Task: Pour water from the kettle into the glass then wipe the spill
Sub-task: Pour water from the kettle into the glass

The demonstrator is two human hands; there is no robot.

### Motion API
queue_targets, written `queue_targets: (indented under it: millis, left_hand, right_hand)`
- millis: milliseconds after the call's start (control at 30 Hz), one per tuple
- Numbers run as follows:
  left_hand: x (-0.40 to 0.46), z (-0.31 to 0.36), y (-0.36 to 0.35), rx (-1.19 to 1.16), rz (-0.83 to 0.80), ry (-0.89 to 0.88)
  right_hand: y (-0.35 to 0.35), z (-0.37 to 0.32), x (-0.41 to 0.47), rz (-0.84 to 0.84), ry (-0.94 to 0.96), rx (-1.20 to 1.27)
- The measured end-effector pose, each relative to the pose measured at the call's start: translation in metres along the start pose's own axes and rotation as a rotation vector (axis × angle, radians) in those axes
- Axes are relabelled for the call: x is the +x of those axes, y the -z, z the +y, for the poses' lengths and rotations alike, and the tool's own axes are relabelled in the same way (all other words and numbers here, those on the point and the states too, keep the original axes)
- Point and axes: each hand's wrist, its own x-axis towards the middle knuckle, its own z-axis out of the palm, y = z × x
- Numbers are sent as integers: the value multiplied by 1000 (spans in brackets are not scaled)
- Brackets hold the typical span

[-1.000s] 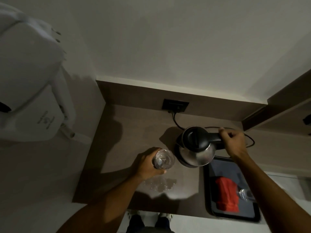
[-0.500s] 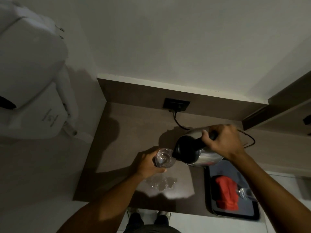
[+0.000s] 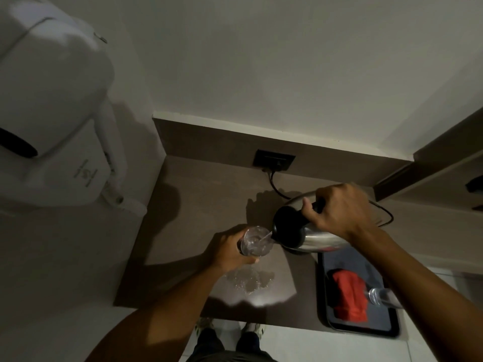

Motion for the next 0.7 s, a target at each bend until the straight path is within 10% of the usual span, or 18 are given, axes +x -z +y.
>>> queue_targets:
  millis: [700]
  left_hand:
    - [-4, -3, 4, 54, 44, -106]
  right_hand:
    - [35, -9, 14, -48, 100, -126]
